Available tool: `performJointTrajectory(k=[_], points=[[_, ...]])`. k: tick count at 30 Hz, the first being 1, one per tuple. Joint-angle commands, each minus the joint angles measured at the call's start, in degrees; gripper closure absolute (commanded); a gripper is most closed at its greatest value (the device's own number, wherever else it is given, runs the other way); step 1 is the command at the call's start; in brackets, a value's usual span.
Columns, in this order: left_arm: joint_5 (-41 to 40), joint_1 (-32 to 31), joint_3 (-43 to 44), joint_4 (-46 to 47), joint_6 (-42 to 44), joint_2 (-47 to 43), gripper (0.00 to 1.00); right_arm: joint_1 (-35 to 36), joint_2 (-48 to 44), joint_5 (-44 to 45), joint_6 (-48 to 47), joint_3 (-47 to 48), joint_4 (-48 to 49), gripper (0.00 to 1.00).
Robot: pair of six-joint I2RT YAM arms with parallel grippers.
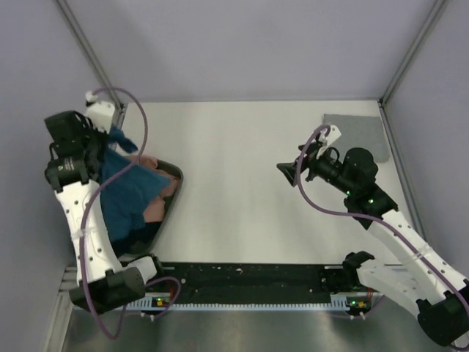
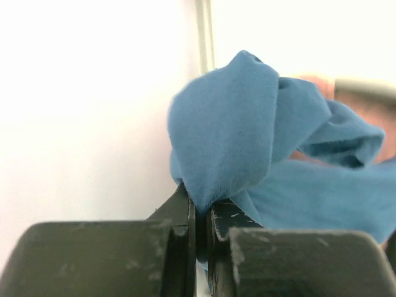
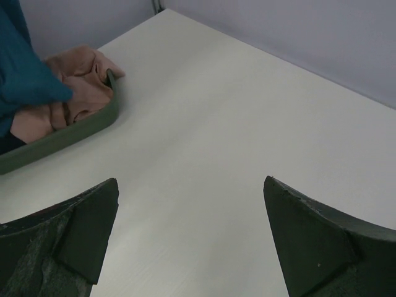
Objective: Fold and stack the t-shirts
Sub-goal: Grab crumpled tshirt from bin with the left arm, then move the tshirt to the center of the board
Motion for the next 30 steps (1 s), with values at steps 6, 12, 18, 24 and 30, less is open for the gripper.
performJointTrajectory(k=[6, 12, 18, 24, 30], points=[[40.9, -13.2, 32.0, 11.3, -24.9, -1.8, 1.00, 1.0, 0.9, 3.1, 10.1, 6.3, 2.3, 0.01], [21.4, -46.6, 18.7, 4.8, -9.5, 8.7, 0.59, 0.9, 4.0, 12.4, 11.4, 12.7, -10.7, 0.01], [3.2, -60.5, 11.1, -4.1, -1.1, 21.0, 0.01, 0.9, 3.5, 18.8, 11.4, 13.9, -19.0, 0.01], [4.7, -51.5, 3.6, 5.1, -0.3, 18.8, 0.01, 1.1, 8.6, 13.1, 7.4, 11.0, -19.4, 0.01], [-3.1, -44.8, -0.6, 7.8, 4.7, 24.0, 0.07, 2.3, 24.1, 11.5, 4.1, 15.2, -18.3, 0.01]])
